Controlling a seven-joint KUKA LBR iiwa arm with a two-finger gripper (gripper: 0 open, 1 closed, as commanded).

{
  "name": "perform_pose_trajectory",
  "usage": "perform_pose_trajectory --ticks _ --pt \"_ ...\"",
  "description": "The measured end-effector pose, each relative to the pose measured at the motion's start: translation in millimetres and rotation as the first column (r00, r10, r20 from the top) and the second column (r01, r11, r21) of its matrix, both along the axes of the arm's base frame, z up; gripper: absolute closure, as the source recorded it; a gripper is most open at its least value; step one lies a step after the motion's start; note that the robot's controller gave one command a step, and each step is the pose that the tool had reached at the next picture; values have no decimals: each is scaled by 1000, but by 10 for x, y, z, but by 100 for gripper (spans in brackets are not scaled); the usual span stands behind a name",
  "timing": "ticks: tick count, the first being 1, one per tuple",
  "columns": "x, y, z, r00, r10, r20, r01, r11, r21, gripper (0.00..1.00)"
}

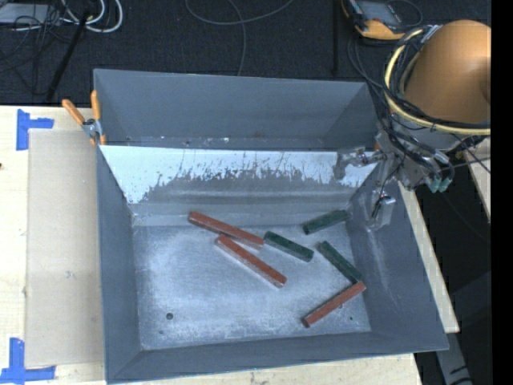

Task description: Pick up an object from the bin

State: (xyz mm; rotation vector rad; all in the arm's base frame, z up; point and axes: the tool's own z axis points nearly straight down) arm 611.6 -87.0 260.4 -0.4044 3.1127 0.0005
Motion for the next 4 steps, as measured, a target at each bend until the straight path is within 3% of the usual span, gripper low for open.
perform_pose_trajectory --ticks 1,2,3,4 --pt "-117 41 -1453 968 253 -9 -253 968 3 0" --pt "59 272 -1925 1000 -4 -6 4 1000 1 0" --pt "70 269 -1905 1000 -3 -2 3 1000 0 100" --pt "118 8 -431 996 87 8 -87 996 -3 100"
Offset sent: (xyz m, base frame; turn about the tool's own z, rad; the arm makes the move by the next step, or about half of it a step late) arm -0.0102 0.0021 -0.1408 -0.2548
